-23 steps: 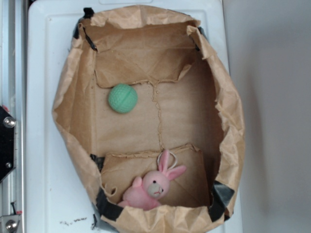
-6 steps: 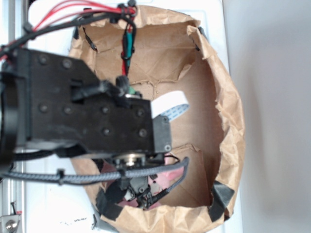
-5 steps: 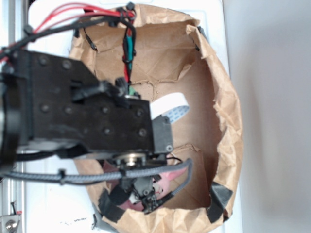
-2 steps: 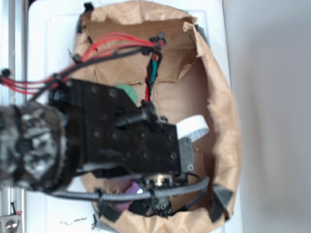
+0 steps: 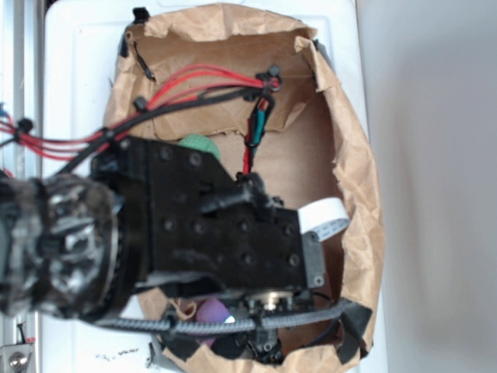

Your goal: Grab the pink bunny.

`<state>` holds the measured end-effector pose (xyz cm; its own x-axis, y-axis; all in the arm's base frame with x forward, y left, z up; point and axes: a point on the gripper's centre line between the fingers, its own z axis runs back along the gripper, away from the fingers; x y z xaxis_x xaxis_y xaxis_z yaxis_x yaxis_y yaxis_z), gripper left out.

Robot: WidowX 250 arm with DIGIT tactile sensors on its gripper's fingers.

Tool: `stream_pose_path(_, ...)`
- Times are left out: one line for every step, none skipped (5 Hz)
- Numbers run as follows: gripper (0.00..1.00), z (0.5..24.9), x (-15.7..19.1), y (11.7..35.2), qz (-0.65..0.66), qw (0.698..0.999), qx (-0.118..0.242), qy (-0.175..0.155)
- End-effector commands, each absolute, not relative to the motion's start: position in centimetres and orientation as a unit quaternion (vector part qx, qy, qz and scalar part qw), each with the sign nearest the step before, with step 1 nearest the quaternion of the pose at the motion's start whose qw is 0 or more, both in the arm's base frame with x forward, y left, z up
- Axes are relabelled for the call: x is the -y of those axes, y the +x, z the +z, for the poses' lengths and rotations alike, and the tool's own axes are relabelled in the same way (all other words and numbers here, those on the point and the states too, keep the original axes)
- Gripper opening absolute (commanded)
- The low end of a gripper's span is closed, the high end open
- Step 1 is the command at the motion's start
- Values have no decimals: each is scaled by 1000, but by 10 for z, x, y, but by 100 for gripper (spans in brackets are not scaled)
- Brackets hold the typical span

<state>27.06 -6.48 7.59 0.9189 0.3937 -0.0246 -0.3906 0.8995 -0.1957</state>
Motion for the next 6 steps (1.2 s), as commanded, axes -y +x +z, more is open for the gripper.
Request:
stream_pose_path(100, 93, 68, 279, 193, 974, 37, -113)
stream_pose_path(100, 93, 68, 279, 193, 974, 37, -113)
stream_pose_path(100, 93, 68, 279, 193, 974, 37, -113)
stream_pose_path(100, 75, 79, 281, 197, 974, 74, -89)
stream_pose_path(100, 67, 89, 279, 191, 974, 61, -109)
stream_pose_path(100, 60, 97, 278, 186, 974, 28, -123)
